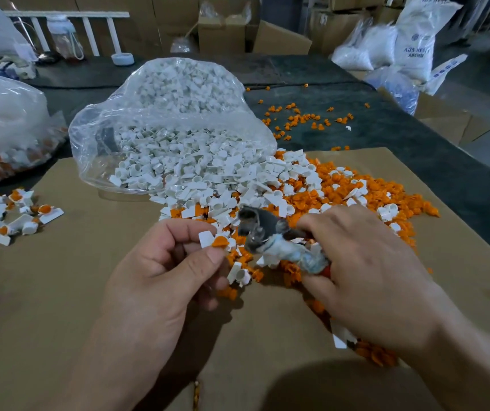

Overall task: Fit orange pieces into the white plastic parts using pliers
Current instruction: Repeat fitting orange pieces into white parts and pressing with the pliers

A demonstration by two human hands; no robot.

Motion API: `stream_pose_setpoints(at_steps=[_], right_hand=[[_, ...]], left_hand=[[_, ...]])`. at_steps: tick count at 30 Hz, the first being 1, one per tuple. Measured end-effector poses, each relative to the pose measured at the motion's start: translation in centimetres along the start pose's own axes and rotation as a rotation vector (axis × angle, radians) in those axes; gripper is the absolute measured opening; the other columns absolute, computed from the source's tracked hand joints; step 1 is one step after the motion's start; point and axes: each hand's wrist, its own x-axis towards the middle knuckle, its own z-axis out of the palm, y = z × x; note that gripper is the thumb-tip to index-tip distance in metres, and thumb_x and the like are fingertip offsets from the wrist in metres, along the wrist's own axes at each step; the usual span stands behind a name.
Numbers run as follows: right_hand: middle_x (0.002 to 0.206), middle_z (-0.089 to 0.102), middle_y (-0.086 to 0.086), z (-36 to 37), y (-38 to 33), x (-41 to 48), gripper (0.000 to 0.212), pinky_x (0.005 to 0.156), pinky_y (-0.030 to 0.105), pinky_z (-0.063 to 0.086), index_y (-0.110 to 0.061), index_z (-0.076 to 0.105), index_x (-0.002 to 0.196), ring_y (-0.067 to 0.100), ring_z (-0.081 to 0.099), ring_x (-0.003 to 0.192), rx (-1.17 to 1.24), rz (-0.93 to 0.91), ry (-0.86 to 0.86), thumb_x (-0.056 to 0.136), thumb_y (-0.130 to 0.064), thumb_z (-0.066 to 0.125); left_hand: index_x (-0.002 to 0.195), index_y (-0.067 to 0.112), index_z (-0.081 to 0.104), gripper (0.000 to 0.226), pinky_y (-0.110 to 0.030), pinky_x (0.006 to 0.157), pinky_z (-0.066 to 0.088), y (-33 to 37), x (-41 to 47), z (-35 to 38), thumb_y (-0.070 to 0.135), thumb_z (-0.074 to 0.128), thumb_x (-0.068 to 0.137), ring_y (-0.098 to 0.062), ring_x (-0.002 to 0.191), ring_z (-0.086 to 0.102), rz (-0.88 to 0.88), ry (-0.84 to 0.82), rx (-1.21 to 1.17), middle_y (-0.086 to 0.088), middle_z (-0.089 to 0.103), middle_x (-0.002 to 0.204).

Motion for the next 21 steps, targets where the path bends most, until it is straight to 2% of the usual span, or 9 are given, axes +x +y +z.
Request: stream_pose_setpoints(at_steps=[3,7,15,21], right_hand=[[0.102,0.056,-0.006,-0.02,-0.01,-0.17,0.048,0.078,0.033,0.045,-0.025,0.055,0.118,0.018,0.051,0.094,0.046,-0.036,-0.022,0.078,-0.047,0.041],[0.103,0.052,-0.016,-0.01,-0.10,-0.19,0.043,0.074,0.017,0.033,-0.035,0.049,0.119,0.006,0.044,0.094,0.097,-0.086,-0.059,0.079,-0.049,0.042],[0.104,0.050,-0.019,0.01,-0.22,-0.33,0.039,0.082,0.027,0.041,-0.042,0.043,0.121,0.006,0.044,0.097,0.123,-0.135,-0.087,0.083,-0.052,0.042],[0.103,0.053,-0.017,0.06,-0.39,-0.33,0.041,0.082,0.030,0.041,-0.038,0.049,0.120,0.007,0.047,0.095,0.137,-0.114,-0.054,0.081,-0.050,0.046]], left_hand=[[0.083,0.030,0.075,0.019,-0.021,0.043,0.047,-0.10,0.04,-0.24,0.015,0.070,0.073,-0.014,0.054,0.063,0.047,-0.006,-0.006,-0.003,0.065,0.064],[0.083,0.031,0.075,0.019,-0.021,0.043,0.048,0.04,-0.04,-0.14,0.015,0.068,0.076,-0.012,0.054,0.064,0.097,-0.008,0.014,0.001,0.064,0.063],[0.082,0.035,0.075,0.019,-0.019,0.043,0.049,0.29,-0.15,-0.07,0.018,0.069,0.075,-0.010,0.054,0.065,0.149,-0.019,0.062,0.006,0.064,0.063],[0.081,0.039,0.074,0.025,-0.018,0.043,0.047,0.16,0.05,-0.19,0.015,0.067,0.074,-0.009,0.054,0.065,0.166,0.011,0.085,0.009,0.063,0.064]])
